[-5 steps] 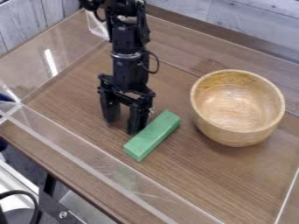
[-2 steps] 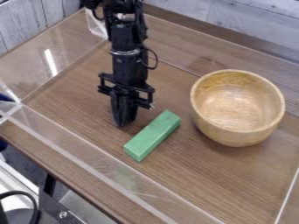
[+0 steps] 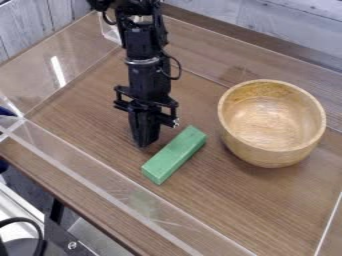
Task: Put the green block in the brown bowl
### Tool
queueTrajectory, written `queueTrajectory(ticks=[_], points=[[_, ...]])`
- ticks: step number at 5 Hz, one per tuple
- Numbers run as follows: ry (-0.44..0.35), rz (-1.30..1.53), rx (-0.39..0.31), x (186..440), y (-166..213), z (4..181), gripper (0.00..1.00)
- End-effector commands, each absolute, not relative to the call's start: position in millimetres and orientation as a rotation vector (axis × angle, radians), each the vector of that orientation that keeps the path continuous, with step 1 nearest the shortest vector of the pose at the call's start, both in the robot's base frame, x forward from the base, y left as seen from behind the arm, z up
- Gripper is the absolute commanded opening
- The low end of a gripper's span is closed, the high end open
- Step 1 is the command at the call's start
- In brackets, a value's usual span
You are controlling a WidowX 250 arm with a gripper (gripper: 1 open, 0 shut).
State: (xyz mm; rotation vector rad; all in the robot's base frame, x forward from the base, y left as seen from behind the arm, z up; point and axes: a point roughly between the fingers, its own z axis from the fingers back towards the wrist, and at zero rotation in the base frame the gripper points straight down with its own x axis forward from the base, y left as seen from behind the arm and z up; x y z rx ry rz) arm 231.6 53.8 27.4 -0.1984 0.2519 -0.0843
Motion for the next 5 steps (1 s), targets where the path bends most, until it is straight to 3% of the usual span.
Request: queueTrajectory(ticks=[1, 3, 4, 5], points=[[0.135, -0.084, -0.167, 241.6, 57.2, 40.5, 0.00], [0.041, -0.051, -0.174, 243.1, 53.3, 71.5, 0.00], [0.061, -0.106, -0.177, 242.0, 48.3, 72.8, 1.00], [0.082, -0.158, -0.181, 240.2, 43.8, 74.6, 1.00]])
